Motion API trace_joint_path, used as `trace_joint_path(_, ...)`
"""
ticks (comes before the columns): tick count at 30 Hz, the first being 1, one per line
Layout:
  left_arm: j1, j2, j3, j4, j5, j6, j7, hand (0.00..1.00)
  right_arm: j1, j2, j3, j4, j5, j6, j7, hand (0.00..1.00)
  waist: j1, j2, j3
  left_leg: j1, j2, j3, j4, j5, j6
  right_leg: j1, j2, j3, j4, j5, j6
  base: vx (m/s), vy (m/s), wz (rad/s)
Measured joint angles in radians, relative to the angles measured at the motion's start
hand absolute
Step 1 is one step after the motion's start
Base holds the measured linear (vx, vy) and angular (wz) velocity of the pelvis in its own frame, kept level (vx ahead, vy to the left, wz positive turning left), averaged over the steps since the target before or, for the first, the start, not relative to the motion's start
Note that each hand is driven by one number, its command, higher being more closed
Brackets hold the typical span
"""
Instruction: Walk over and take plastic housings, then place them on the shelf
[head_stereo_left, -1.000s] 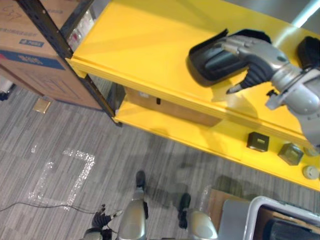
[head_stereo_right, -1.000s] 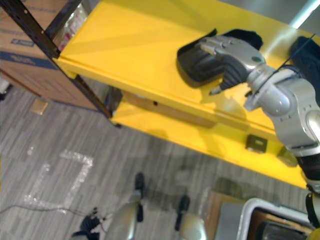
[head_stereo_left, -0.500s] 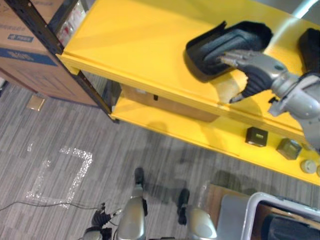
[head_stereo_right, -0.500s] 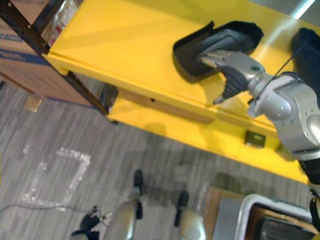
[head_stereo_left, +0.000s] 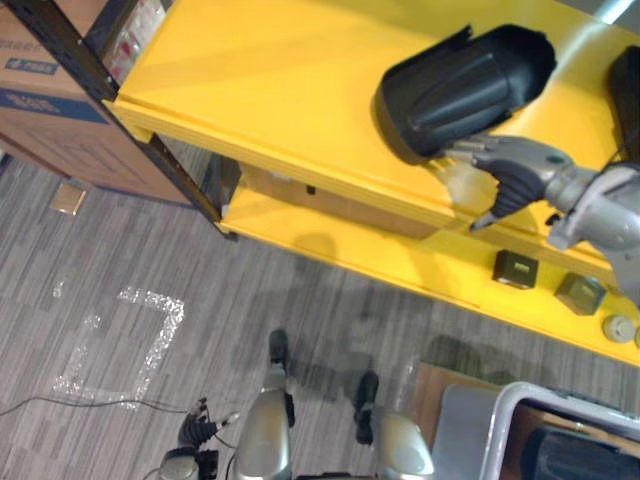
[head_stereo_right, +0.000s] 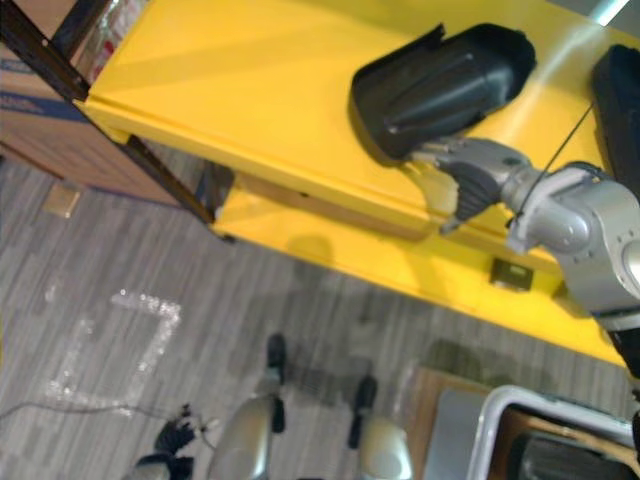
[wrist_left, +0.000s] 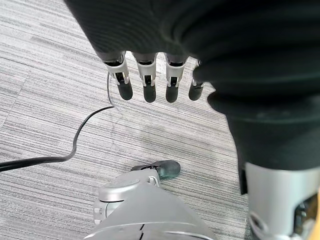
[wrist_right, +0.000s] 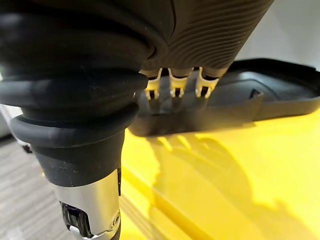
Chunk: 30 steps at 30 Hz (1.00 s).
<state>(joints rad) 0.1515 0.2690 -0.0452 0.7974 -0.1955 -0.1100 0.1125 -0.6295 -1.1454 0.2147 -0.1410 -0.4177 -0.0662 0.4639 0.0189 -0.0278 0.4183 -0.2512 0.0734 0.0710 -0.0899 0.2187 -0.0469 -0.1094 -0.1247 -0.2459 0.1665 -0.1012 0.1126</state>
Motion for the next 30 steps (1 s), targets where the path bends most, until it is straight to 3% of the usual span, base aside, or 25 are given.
trace_joint_path(6,0.000,0.000,0.000,0.000,0.000,-0.004,0.000,0.00,-0.004,-0.001,0.000,0.042,-0.070,-0.034,-0.012,0.00,0.004,0.000,0.000,-0.009,0.000,-0.007,0.000,0.000,0.000,-0.004,0.001,-0.007,-0.001,0.000,0.000,0.00,0.000,0.03)
trace_joint_path(11,0.000,0.000,0.003,-0.001,0.005,-0.004,0.000,0.00,-0.007,-0.039,0.001,0.116,-0.099,-0.035,-0.051,0.00,0.024,-0.001,0.001,-0.013,-0.002,-0.009,0.000,0.000,0.000,-0.004,0.000,-0.014,-0.001,0.000,0.000,0.00,0.000,0.02)
trace_joint_path(30,0.004,0.009,0.033,-0.043,0.005,0.005,-0.006,0.00,-0.104,-0.148,-0.036,0.288,-0.111,-0.015,-0.146,0.00,0.003,-0.016,0.007,-0.014,0.003,-0.003,0.000,0.002,-0.002,-0.002,0.003,-0.014,-0.012,0.007,-0.004,0.00,0.000,0.00)
